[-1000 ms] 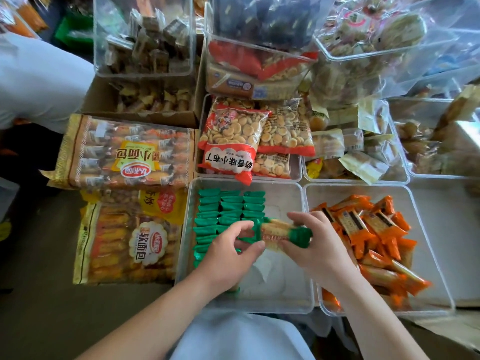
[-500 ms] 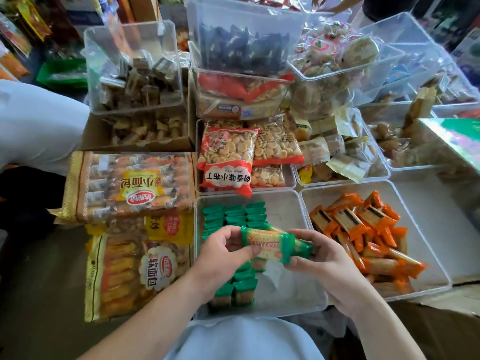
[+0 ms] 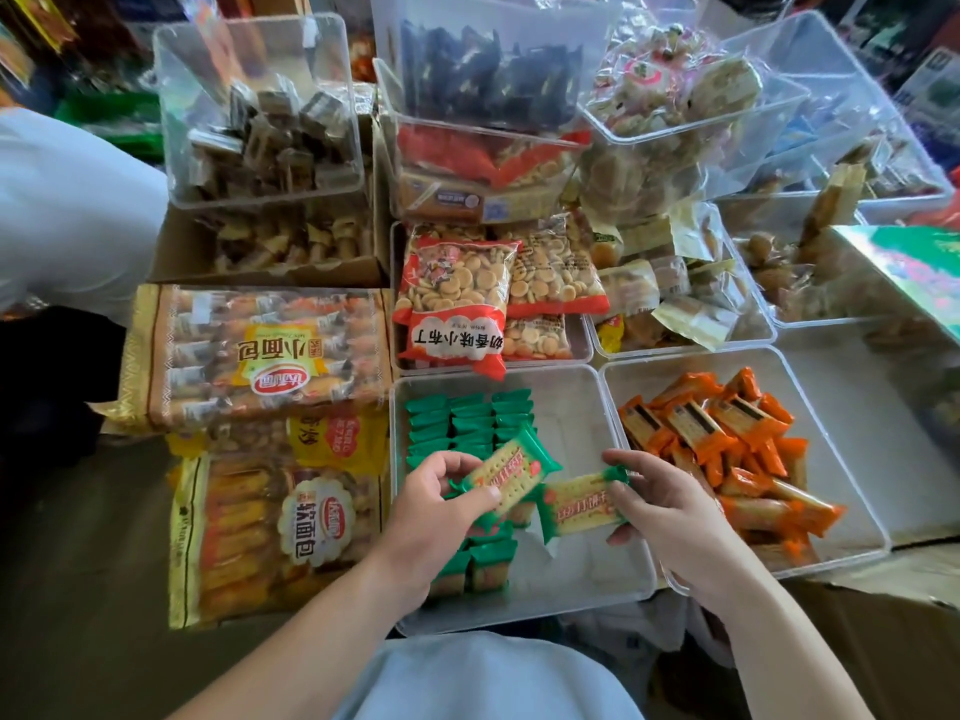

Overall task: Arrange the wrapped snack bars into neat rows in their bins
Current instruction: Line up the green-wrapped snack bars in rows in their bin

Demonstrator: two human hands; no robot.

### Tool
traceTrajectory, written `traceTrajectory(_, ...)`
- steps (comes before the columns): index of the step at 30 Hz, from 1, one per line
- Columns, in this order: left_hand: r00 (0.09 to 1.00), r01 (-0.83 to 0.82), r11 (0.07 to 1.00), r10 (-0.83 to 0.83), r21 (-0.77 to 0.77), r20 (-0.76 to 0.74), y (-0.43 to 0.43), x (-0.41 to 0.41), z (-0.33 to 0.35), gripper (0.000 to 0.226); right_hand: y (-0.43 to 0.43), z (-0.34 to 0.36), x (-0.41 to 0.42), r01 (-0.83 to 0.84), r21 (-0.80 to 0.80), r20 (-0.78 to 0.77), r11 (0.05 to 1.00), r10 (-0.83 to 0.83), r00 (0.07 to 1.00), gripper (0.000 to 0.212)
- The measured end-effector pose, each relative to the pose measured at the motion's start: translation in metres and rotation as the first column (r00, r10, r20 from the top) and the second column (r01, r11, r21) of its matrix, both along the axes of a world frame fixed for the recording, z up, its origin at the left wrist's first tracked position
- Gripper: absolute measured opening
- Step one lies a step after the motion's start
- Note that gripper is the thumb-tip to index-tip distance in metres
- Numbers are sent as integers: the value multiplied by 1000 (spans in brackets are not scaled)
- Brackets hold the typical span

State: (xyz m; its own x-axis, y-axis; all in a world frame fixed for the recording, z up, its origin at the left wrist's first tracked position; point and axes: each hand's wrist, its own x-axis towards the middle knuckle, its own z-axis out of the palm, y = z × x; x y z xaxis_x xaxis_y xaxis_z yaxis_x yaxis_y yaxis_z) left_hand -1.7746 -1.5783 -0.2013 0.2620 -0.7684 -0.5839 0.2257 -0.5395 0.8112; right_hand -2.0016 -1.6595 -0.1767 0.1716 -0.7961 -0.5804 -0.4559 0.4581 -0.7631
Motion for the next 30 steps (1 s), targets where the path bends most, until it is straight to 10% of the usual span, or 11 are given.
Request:
traceTrajectory(23, 992, 114, 993, -115, 19, 43, 0, -17, -20, 27, 28, -6, 53, 118, 88, 167, 989, -131, 977, 48)
traceTrajectory(30, 988, 156, 987, -156, -32, -19, -1, -14, -20, 33, 19, -2, 37, -124, 2, 89, 992, 123, 988, 34)
